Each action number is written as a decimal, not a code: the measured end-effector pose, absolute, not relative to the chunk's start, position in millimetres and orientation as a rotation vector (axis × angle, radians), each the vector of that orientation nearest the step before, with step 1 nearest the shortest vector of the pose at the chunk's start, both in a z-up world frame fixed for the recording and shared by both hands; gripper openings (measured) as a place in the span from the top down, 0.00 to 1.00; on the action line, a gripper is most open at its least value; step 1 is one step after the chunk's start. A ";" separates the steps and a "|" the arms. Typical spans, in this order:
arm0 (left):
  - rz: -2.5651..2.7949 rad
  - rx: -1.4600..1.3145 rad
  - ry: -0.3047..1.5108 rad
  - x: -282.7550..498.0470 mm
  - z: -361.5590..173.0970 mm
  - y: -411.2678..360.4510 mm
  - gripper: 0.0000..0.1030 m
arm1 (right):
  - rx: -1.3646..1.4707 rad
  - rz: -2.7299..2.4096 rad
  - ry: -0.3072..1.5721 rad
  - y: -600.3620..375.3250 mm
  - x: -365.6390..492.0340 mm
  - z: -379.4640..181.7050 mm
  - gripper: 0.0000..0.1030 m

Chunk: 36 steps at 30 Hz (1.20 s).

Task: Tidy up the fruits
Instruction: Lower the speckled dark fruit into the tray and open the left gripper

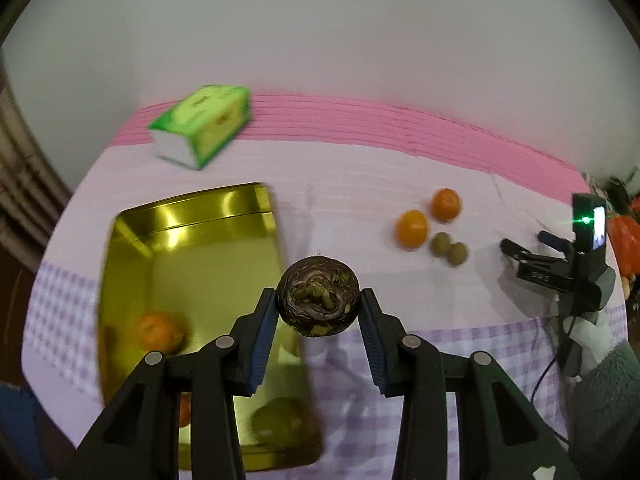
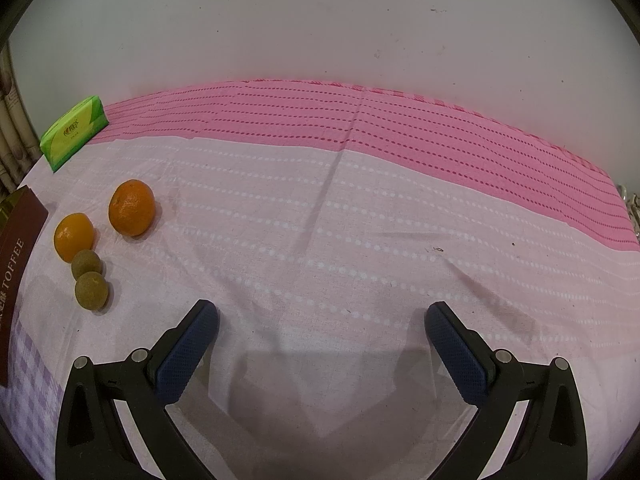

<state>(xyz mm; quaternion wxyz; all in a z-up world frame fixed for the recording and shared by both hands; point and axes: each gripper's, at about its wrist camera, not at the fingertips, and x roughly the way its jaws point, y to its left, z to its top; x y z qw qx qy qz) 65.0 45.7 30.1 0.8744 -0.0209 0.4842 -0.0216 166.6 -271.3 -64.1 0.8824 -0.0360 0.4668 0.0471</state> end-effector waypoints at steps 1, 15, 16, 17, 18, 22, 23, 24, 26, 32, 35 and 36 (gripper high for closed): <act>-0.032 -0.048 1.011 61.3 30.7 53.3 0.64 | -0.075 0.098 0.972 -271.3 166.6 -64.1 0.00; 0.045 -0.101 1.116 17.4 -2.9 107.8 0.64 | -0.075 0.098 0.972 -271.6 166.9 -64.2 0.00; 0.046 -0.106 1.124 16.1 -6.1 108.4 0.64 | -0.075 0.098 0.972 -271.6 166.9 -64.2 0.00; 0.047 -0.111 1.131 14.7 -8.8 108.9 0.64 | -0.075 0.099 0.972 -271.7 166.9 -64.2 0.00; 0.050 -0.115 1.137 13.8 -11.5 109.6 0.64 | -0.075 0.099 0.972 -271.7 166.9 -64.2 0.00; 0.049 -0.130 1.160 11.3 -20.0 110.6 0.64 | -0.075 0.099 0.972 -271.9 167.0 -64.2 0.00; 0.053 -0.125 1.164 10.9 -21.6 110.4 0.64 | -0.075 0.099 0.972 -272.0 167.0 -64.2 0.00; 0.053 -0.123 1.167 10.6 -23.5 110.6 0.64 | -0.075 0.099 0.973 -272.0 167.0 -64.3 0.00; 0.055 -0.130 1.178 9.7 -28.0 111.3 0.64 | -0.075 0.099 0.973 -272.0 167.0 -64.1 0.00; 0.044 -0.115 1.175 10.7 -32.2 107.1 0.64 | -0.074 0.099 0.973 -272.2 167.2 -63.8 0.00; 0.047 -0.108 1.169 10.9 -33.8 107.9 0.64 | -0.074 0.099 0.973 -272.6 167.1 -63.9 0.00; 0.047 -0.102 1.168 11.3 -34.2 107.7 0.64 | -0.074 0.099 0.973 -272.6 167.1 -63.9 0.00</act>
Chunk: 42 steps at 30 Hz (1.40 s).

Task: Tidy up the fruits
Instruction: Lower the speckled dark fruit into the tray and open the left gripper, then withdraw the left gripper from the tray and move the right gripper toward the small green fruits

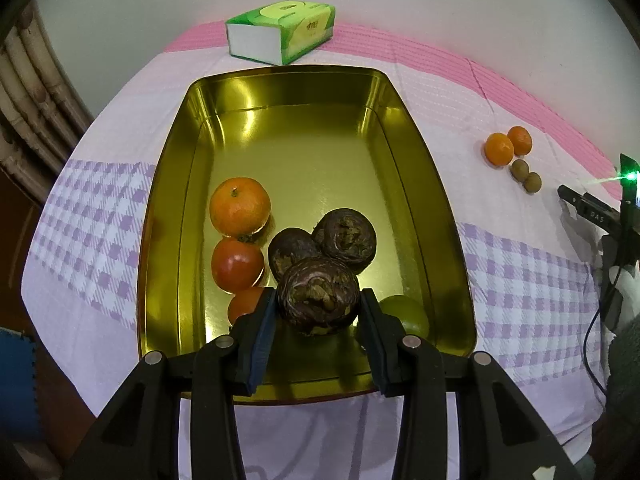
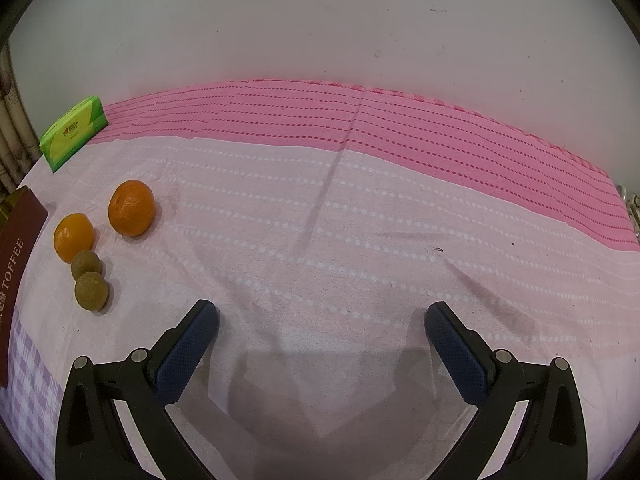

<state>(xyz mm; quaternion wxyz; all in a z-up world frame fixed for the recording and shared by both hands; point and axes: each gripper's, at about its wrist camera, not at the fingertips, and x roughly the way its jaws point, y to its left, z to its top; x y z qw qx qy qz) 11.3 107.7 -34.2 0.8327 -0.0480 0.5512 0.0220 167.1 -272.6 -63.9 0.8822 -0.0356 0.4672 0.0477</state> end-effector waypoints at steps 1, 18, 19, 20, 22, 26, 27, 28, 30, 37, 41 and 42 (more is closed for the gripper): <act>0.046 -0.096 1.168 12.1 -34.3 107.0 0.64 | -0.074 0.099 0.973 -272.6 167.1 -63.9 0.00; 0.058 -0.064 1.193 33.7 -52.8 96.4 0.64 | -0.074 0.100 0.973 -272.8 167.2 -63.7 0.00; 0.059 -0.069 1.193 34.0 -53.4 97.9 0.64 | -0.074 0.100 0.973 -272.8 167.3 -63.7 0.00; 0.061 -0.071 1.195 34.9 -54.4 99.9 0.64 | -0.074 0.100 0.973 -272.8 167.2 -63.7 0.00; 0.064 -0.071 1.196 35.6 -56.4 102.9 0.64 | -0.074 0.100 0.973 -272.9 167.3 -63.7 0.00; 0.065 -0.072 1.194 36.1 -58.1 105.7 0.64 | -0.074 0.101 0.973 -273.3 167.6 -63.7 0.00; 0.063 -0.069 1.194 35.9 -58.1 106.1 0.64 | -0.074 0.101 0.974 -273.4 167.6 -63.7 0.00; 0.063 -0.070 1.194 36.1 -58.0 106.1 0.64 | -0.074 0.101 0.974 -273.4 167.6 -63.7 0.00; 0.062 -0.075 1.195 36.4 -58.9 106.8 0.63 | -0.074 0.101 0.974 -273.6 167.6 -63.7 0.00; 0.066 -0.081 1.194 34.8 -58.4 108.4 0.63 | -0.073 0.101 0.974 -273.9 167.8 -63.8 0.00; 0.071 -0.083 1.193 33.6 -57.0 107.7 0.63 | -0.074 0.102 0.974 -274.0 168.1 -63.9 0.00; 0.071 -0.082 1.190 33.2 -55.8 107.6 0.62 | -0.073 0.102 0.974 -274.0 168.1 -64.0 0.00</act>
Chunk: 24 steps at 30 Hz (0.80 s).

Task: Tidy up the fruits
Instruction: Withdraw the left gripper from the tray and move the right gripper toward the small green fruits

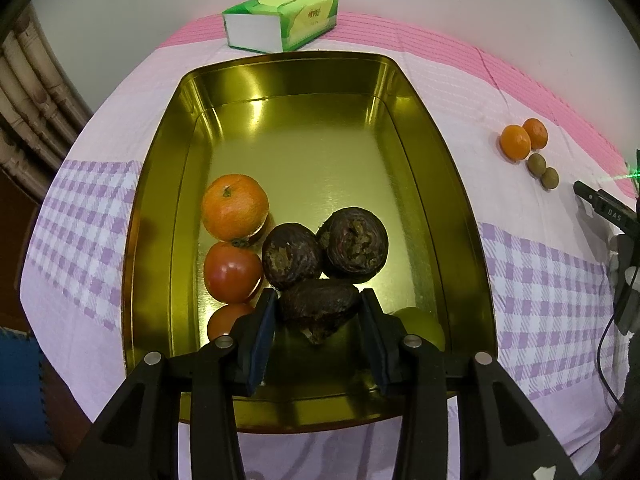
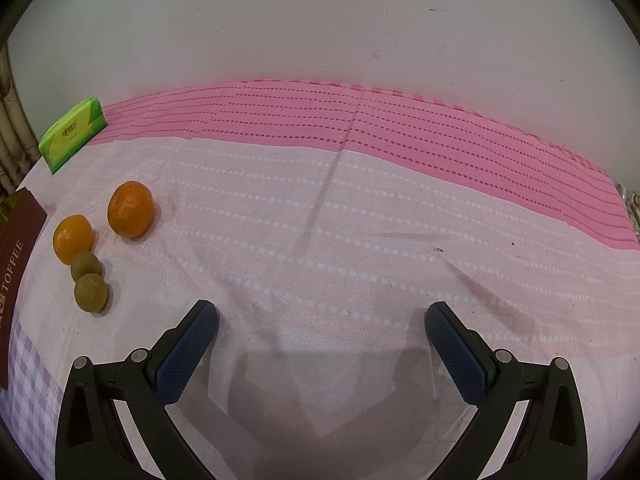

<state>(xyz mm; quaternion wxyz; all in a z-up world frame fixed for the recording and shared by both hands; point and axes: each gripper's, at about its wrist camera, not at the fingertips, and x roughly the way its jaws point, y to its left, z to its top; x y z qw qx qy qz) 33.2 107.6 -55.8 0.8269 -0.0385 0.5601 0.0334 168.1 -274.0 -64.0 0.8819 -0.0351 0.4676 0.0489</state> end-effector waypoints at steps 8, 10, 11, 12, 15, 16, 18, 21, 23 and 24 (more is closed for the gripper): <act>0.085 -0.079 1.162 28.1 -43.8 112.5 0.50 | -0.073 0.102 0.974 -273.6 168.0 -64.2 0.00; 0.083 -0.082 1.155 25.6 -40.1 113.8 0.49 | -0.072 0.102 0.976 -273.7 168.4 -64.1 0.00; 0.081 -0.081 1.151 24.2 -37.7 114.5 0.48 | -0.073 0.104 0.978 -273.7 168.9 -64.2 0.00; 0.085 -0.077 1.146 22.4 -34.8 115.4 0.45 | -0.073 0.104 0.979 -273.6 169.3 -64.2 0.00; 0.087 -0.071 1.122 17.5 -26.2 117.8 0.40 | -0.072 0.104 0.989 -274.7 170.9 -63.1 0.00; 0.087 -0.070 1.116 16.5 -23.5 118.8 0.39 | -0.071 0.103 0.993 -274.6 171.1 -62.6 0.00; 0.084 -0.070 1.104 14.3 -18.8 120.1 0.36 | -0.067 0.096 1.003 -274.0 171.7 -62.2 0.00; 0.089 -0.065 1.092 10.3 -13.0 121.3 0.35 | -0.058 0.077 1.014 -272.6 172.5 -61.7 0.00; 0.094 -0.066 1.086 7.7 -11.8 121.4 0.35 | -0.053 0.065 1.015 -271.9 171.9 -61.9 0.00; 0.097 -0.069 1.083 6.4 -11.0 122.0 0.35 | -0.050 0.059 1.018 -271.5 171.7 -61.8 0.00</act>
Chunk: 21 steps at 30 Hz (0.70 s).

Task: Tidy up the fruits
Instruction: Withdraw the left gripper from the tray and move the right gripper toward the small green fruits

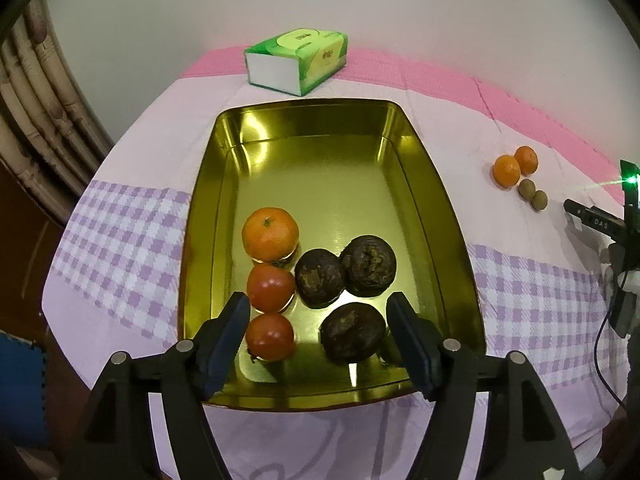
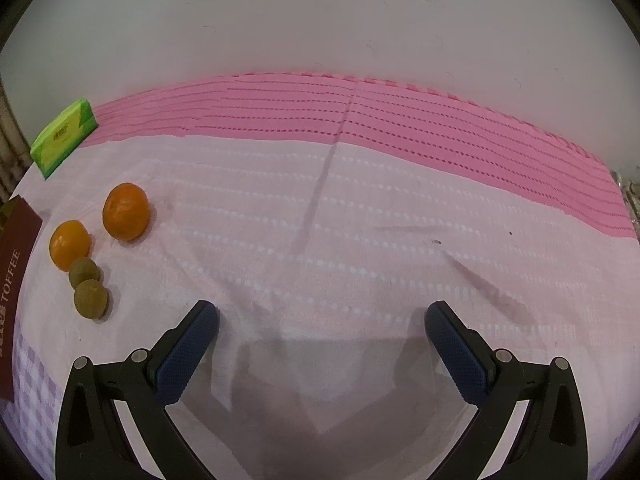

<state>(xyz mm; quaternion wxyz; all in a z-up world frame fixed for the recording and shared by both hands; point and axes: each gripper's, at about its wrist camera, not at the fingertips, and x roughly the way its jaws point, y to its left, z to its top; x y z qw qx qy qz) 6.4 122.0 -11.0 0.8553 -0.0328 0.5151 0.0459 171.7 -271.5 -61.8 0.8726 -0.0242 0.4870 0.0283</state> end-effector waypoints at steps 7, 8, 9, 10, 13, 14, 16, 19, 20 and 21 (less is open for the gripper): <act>0.132 -0.055 1.052 -3.9 -6.3 133.2 0.23 | -0.054 0.056 1.025 -265.4 167.3 -61.5 0.00; 0.138 -0.050 1.048 -5.3 -5.6 134.1 0.23 | -0.057 0.063 1.029 -263.4 167.4 -61.7 0.01; 0.141 -0.048 1.044 -6.3 -5.1 134.9 0.23 | -0.061 0.068 1.030 -261.3 166.2 -61.4 0.03; 0.143 -0.050 1.040 -7.4 -4.4 136.0 0.23 | -0.066 0.070 1.028 -259.5 165.1 -60.8 0.06; 0.147 -0.061 1.037 -6.0 -4.7 140.7 0.22 | -0.074 0.095 1.026 -249.3 160.4 -56.5 0.15; 0.149 -0.062 1.034 -6.3 -4.4 142.1 0.22 | -0.074 0.106 1.023 -245.0 158.6 -54.5 0.16; 0.156 -0.063 1.029 -6.5 -4.2 144.6 0.22 | -0.080 0.133 1.010 -233.9 154.4 -48.1 0.17; 0.165 -0.076 1.022 -6.4 -3.6 150.1 0.21 | -0.092 0.198 0.988 -211.8 148.5 -37.6 0.18; 0.169 -0.077 1.019 -5.8 -3.5 151.4 0.21 | -0.097 0.222 0.984 -204.0 146.7 -34.9 0.19; 0.173 -0.079 1.018 -5.0 -3.5 152.9 0.21 | -0.106 0.250 0.981 -195.0 145.1 -32.8 0.19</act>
